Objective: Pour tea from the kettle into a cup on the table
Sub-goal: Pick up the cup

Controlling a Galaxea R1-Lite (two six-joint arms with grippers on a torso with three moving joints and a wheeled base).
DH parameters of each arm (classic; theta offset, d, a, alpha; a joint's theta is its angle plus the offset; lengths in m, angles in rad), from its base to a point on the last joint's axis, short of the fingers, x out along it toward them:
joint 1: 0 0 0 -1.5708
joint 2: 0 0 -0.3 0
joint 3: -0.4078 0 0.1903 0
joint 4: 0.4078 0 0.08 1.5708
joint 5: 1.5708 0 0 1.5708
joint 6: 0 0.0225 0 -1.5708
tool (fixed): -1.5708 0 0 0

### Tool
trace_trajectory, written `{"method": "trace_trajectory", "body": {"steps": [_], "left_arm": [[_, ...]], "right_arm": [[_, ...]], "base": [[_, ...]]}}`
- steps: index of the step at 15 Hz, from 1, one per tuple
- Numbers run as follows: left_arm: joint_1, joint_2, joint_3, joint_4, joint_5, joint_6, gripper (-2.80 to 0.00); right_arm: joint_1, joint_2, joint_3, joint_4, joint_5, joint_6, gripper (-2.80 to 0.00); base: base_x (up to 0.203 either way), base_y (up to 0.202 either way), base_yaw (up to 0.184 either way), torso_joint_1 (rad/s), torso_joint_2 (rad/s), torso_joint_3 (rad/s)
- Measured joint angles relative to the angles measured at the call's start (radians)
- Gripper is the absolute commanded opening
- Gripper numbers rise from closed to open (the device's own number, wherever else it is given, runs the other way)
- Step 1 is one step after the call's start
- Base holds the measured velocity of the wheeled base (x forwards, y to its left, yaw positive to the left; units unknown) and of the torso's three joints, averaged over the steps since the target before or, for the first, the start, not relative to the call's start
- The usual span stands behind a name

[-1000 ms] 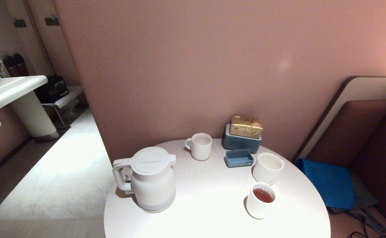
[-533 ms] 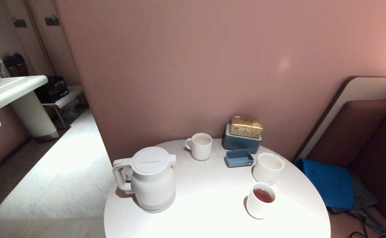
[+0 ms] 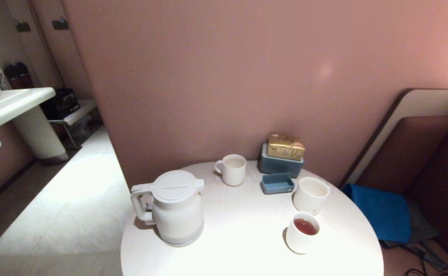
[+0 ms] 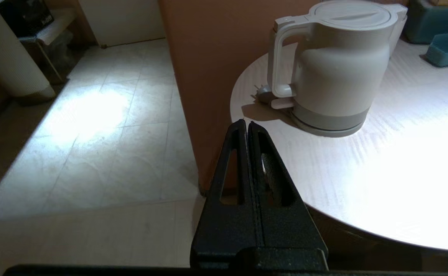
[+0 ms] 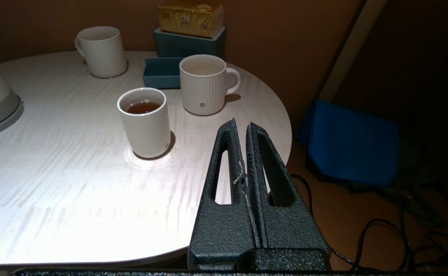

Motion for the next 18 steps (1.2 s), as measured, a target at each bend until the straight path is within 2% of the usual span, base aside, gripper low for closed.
{"method": "trace_trajectory", "body": {"steps": [2, 8, 15, 18], "left_arm": [[0.000, 0.000, 0.000, 0.000, 0.021, -0.033, -2.80], [0.000, 0.000, 0.000, -0.001, 0.029, -0.035, -2.80], [0.000, 0.000, 0.000, 0.000, 0.028, -0.036, -2.80], [0.000, 0.000, 0.000, 0.000, 0.028, -0.035, -2.80]], "right_arm": [[0.000, 0.000, 0.000, 0.000, 0.001, 0.000, -2.80], [0.000, 0.000, 0.000, -0.001, 0.001, 0.004, -2.80], [0.000, 0.000, 0.000, 0.000, 0.002, 0.000, -2.80], [0.000, 0.000, 0.000, 0.000, 0.001, 0.000, -2.80]], "base": [[0.000, 0.000, 0.000, 0.000, 0.00, 0.000], [0.000, 0.000, 0.000, -0.013, 0.02, 0.014], [0.000, 0.000, 0.000, -0.228, 0.46, 0.227], [0.000, 0.000, 0.000, -0.090, 0.18, 0.089]]}}
